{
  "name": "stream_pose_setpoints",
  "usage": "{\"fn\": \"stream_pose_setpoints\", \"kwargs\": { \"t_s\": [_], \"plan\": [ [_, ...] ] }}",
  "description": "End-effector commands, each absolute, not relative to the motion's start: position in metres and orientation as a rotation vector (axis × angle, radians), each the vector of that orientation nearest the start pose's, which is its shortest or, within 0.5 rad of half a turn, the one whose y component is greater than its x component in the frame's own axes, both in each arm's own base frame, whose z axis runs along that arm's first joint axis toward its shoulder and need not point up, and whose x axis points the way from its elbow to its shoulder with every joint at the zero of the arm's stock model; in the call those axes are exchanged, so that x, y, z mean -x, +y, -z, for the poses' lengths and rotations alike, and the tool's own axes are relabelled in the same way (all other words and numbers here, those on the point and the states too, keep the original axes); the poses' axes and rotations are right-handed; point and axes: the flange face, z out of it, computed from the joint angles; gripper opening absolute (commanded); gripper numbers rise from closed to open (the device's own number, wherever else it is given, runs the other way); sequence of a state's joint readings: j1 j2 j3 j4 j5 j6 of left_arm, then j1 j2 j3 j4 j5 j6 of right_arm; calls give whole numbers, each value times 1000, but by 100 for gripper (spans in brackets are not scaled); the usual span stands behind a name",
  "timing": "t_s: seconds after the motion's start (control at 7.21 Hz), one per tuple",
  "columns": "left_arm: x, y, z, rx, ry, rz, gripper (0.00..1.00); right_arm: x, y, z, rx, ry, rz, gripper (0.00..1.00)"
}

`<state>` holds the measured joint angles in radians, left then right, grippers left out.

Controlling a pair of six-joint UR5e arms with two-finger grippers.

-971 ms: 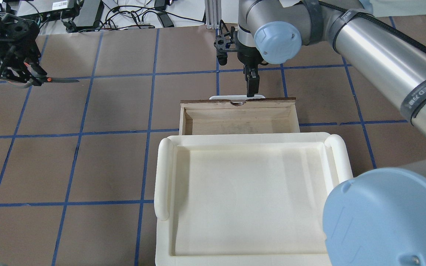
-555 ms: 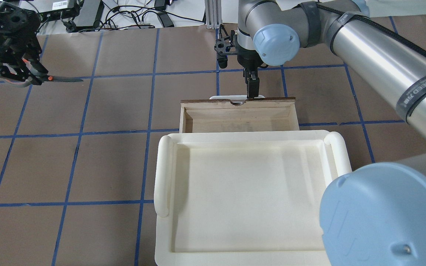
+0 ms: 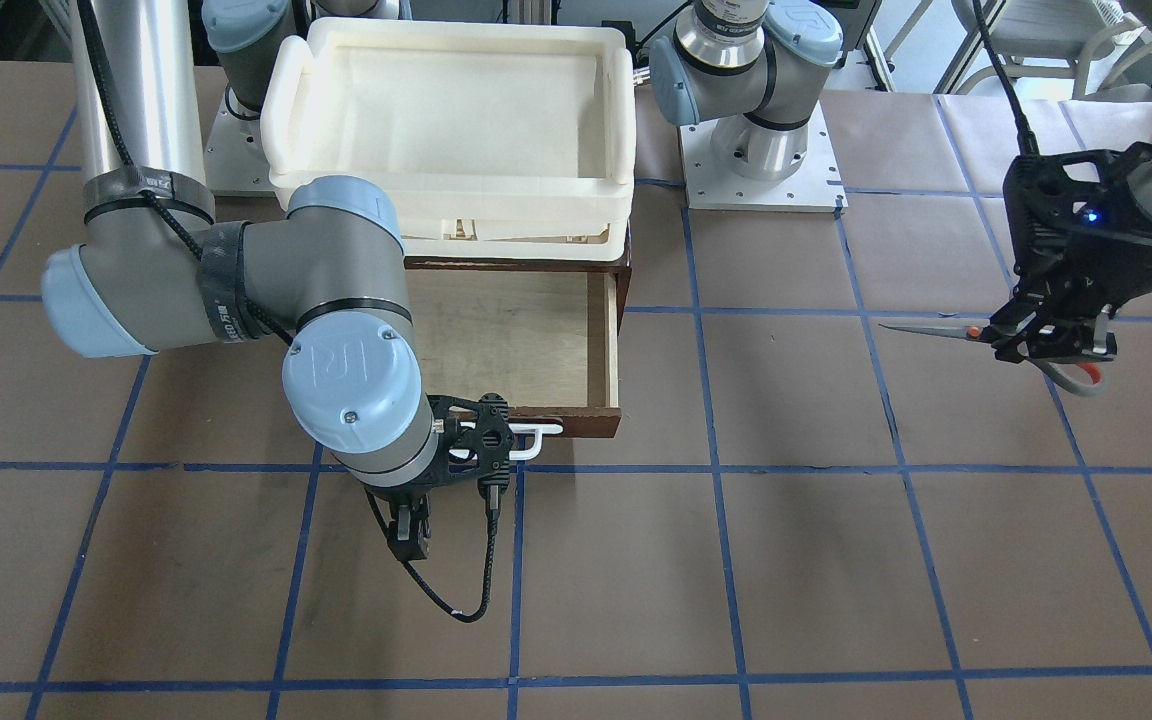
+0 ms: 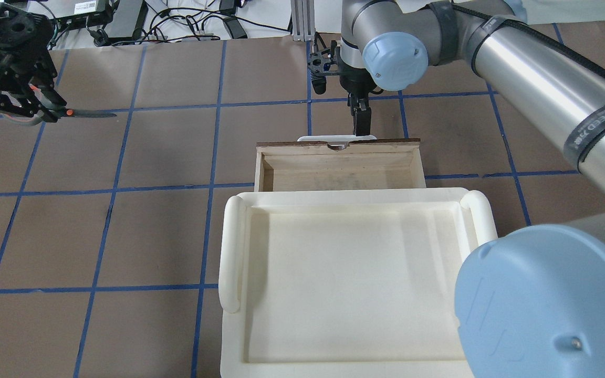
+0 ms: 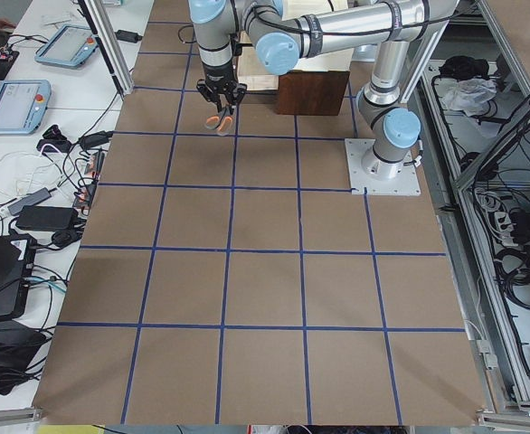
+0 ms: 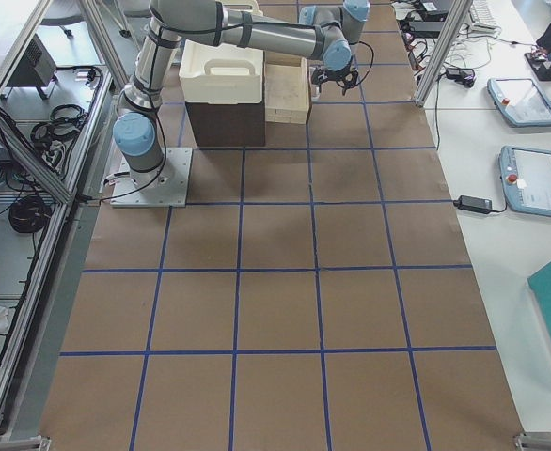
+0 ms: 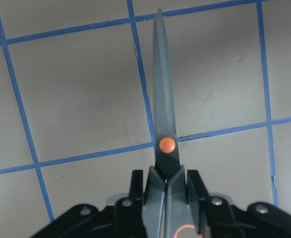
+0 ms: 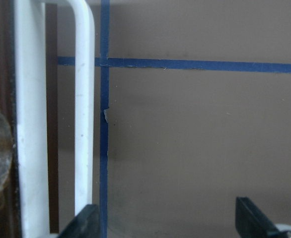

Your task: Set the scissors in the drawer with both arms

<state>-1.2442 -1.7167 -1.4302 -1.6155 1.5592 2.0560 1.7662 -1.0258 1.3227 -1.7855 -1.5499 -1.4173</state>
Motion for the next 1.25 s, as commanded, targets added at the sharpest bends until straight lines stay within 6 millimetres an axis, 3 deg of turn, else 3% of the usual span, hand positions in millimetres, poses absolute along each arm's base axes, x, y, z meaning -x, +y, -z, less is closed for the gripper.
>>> {"fn": "stream_pose_setpoints", "kwargs": {
  "t_s": [0.0,0.42,0.83,1.11],
  "plan": [
    [-49,-564,-475,2351,-2004,14,0,-263,-648,-310,2201,2131,-71,100],
    [-49,-564,-472,2347,-2001,15,0,-265,-637,-303,2170,2095,-145,100],
    [-45,-562,-472,2352,-1996,17,0,-266,-643,-292,2182,2099,-126,100],
    [-46,-562,-472,2352,-1998,14,0,-268,-654,-302,2228,2145,5,100]
  ]
}}
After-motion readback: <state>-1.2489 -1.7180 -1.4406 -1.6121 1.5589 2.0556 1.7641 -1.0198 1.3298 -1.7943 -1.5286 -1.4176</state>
